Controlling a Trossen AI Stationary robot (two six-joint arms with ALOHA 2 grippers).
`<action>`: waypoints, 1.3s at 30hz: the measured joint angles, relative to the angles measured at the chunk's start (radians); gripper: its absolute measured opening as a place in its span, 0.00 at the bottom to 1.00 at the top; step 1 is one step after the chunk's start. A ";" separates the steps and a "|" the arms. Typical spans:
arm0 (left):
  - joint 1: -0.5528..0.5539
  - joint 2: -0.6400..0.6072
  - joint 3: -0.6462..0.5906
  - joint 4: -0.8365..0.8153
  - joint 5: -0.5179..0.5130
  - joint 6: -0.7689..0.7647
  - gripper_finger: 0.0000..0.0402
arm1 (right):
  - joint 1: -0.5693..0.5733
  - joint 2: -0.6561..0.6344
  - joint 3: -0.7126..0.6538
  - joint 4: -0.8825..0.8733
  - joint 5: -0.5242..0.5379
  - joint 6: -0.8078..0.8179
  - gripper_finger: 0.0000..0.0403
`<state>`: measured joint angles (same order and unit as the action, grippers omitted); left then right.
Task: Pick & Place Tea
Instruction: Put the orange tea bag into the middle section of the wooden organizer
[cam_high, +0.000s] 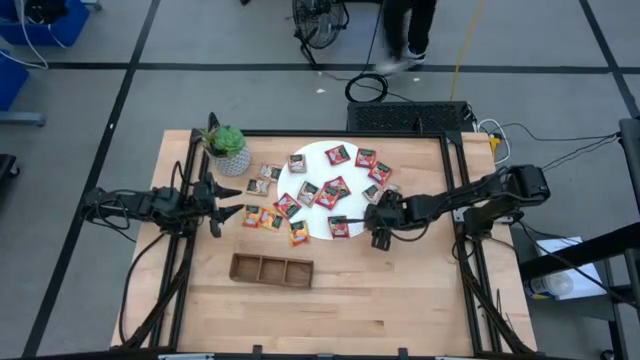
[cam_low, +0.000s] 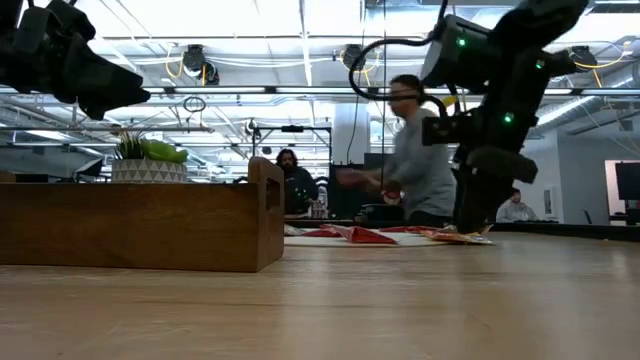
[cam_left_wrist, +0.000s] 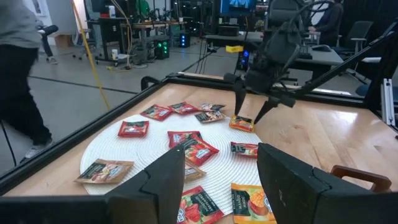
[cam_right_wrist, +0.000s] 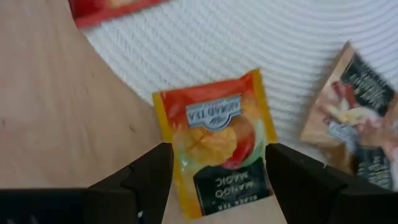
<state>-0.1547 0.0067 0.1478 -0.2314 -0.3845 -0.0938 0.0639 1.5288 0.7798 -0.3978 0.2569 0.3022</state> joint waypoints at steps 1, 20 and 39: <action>0.000 0.000 0.000 0.000 0.000 0.000 0.50 | 0.001 0.000 -0.013 0.017 0.000 -0.002 0.59; 0.000 0.000 0.000 0.000 0.000 0.000 0.50 | 0.002 -0.002 -0.214 0.227 -0.048 0.082 0.39; 0.000 0.000 0.000 0.000 0.000 0.000 0.50 | 0.060 -0.095 -0.221 0.299 -0.081 0.016 0.00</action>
<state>-0.1548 0.0067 0.1478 -0.2310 -0.3847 -0.0938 0.1234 1.4339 0.5587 -0.0990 0.1760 0.3186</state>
